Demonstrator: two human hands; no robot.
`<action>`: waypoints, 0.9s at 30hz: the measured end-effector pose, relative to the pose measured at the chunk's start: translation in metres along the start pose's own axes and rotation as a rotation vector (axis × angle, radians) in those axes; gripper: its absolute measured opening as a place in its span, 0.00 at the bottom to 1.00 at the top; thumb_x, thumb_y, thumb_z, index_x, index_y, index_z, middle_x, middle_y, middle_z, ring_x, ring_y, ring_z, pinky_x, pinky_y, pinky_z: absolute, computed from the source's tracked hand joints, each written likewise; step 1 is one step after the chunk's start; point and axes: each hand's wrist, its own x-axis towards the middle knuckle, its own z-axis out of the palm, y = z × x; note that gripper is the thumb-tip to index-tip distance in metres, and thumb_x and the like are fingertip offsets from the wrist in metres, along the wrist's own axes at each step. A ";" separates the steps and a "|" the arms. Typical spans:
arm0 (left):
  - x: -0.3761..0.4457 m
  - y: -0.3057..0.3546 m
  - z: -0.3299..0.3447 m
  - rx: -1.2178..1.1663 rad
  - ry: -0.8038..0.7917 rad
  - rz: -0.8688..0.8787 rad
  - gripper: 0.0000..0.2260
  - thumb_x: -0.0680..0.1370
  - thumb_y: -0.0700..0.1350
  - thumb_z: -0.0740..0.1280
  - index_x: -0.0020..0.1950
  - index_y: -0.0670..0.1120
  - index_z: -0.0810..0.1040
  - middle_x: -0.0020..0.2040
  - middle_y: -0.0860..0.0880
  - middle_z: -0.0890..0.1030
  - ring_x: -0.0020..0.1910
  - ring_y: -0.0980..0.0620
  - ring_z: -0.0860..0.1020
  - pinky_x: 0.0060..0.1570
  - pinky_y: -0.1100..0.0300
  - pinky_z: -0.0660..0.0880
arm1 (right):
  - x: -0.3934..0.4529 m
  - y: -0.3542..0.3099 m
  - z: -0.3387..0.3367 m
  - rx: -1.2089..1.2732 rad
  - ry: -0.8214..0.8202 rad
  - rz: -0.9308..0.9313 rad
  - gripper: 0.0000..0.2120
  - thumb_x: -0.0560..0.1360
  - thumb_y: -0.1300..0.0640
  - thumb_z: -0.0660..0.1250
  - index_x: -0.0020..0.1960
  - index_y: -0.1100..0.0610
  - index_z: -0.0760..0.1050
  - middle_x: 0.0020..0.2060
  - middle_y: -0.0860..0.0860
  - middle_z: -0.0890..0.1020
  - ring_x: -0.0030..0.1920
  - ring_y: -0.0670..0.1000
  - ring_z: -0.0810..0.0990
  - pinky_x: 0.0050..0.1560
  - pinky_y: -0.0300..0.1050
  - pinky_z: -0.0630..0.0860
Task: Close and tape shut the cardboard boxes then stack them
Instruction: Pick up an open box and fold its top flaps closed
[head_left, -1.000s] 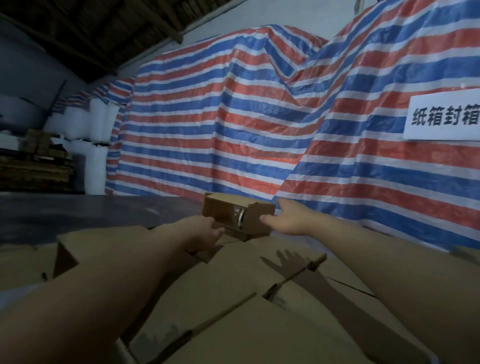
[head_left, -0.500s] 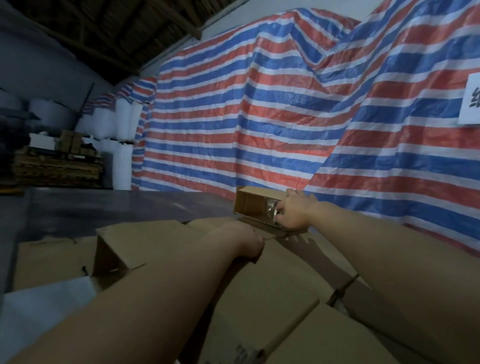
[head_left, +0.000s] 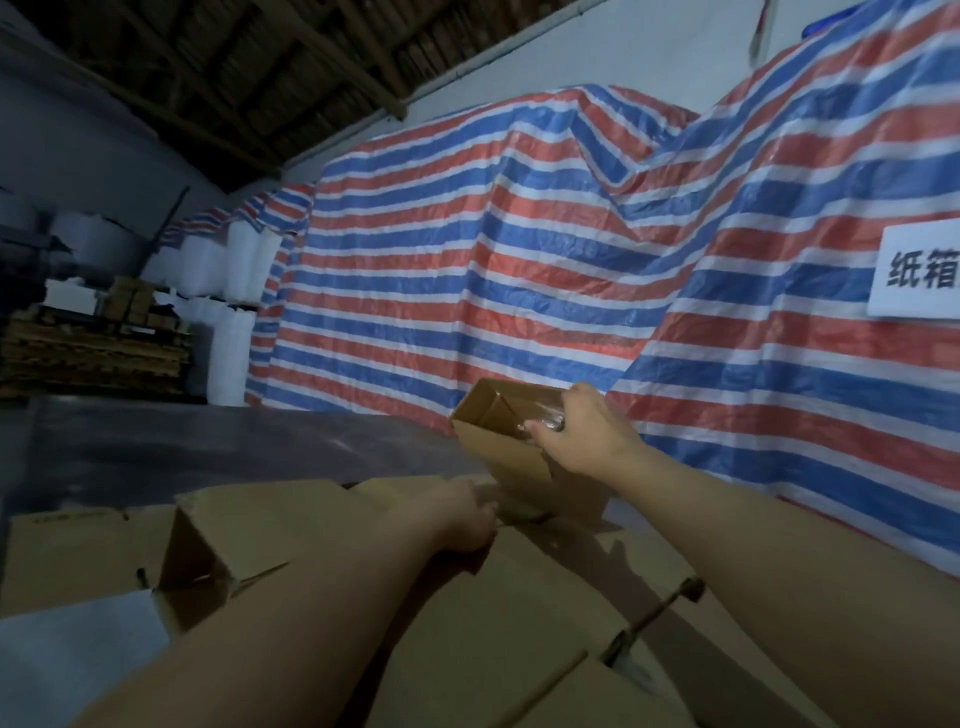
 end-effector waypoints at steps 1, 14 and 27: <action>0.003 -0.002 -0.001 -0.193 0.062 -0.063 0.21 0.82 0.54 0.57 0.70 0.43 0.69 0.65 0.42 0.75 0.61 0.43 0.76 0.59 0.49 0.74 | -0.003 -0.002 -0.005 0.086 0.031 0.040 0.14 0.79 0.44 0.67 0.51 0.55 0.72 0.50 0.51 0.75 0.46 0.51 0.77 0.41 0.45 0.76; -0.046 0.043 -0.091 -0.984 0.149 -0.115 0.33 0.80 0.61 0.61 0.76 0.41 0.61 0.71 0.40 0.69 0.68 0.40 0.69 0.62 0.47 0.69 | -0.053 -0.015 -0.122 0.322 0.062 0.293 0.11 0.72 0.60 0.62 0.32 0.56 0.66 0.27 0.51 0.68 0.28 0.50 0.67 0.27 0.41 0.62; -0.179 0.119 -0.158 -0.994 0.015 0.069 0.06 0.81 0.51 0.62 0.48 0.50 0.71 0.51 0.47 0.76 0.50 0.47 0.76 0.53 0.49 0.76 | -0.150 -0.026 -0.287 0.456 0.037 0.494 0.07 0.78 0.56 0.63 0.50 0.59 0.76 0.41 0.56 0.79 0.42 0.54 0.79 0.41 0.47 0.78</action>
